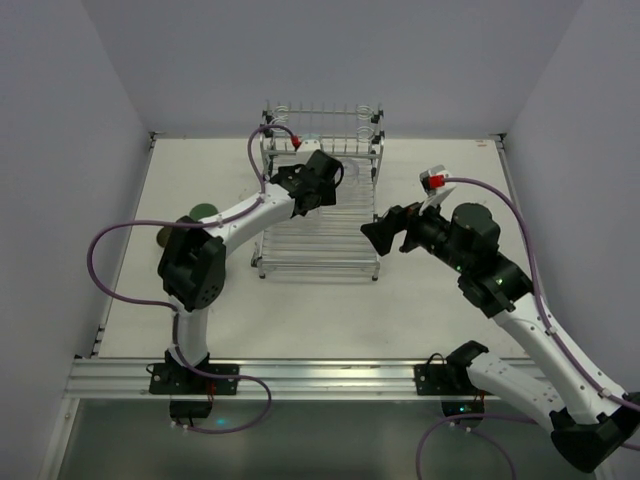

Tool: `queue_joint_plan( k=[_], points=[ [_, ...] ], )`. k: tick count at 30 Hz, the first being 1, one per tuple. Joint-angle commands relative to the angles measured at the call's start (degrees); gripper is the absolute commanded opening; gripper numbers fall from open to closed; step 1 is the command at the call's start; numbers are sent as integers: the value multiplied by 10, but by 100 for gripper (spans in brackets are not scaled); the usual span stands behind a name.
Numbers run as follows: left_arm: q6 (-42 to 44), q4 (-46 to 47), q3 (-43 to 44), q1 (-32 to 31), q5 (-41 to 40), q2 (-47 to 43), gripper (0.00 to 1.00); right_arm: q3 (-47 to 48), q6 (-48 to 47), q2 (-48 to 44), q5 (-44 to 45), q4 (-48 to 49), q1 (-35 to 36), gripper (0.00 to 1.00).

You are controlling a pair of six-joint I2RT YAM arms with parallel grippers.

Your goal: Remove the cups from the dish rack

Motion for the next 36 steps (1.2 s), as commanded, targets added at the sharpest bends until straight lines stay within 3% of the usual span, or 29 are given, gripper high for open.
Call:
queue_joint_plan(
  k=[1,8,11,12,15,20,27,35,36],
  points=[
    [-16,20,-5,8,2,-6,86,-3,-7,2,-1,17,-3,99],
    [-16,21,-18,8,6,-13,75,-5,-7,2,-3,17,-7,99],
    [-14,23,-25,11,13,-19,50,-5,-3,6,-8,16,-7,99],
    [-14,24,-26,10,20,-23,30,-4,-1,12,-8,17,-7,99],
    [-11,24,-30,11,26,-35,0,-3,9,22,-16,18,-7,99],
    [-8,25,-61,10,45,-78,0,4,28,44,-25,23,-7,99],
    [8,55,-134,9,149,-225,0,17,58,82,-31,28,-20,99],
    [12,138,-217,24,310,-379,0,-29,133,114,-233,177,-79,97],
    [7,154,-231,31,360,-408,0,-42,144,116,-254,198,-84,97]
  ],
)
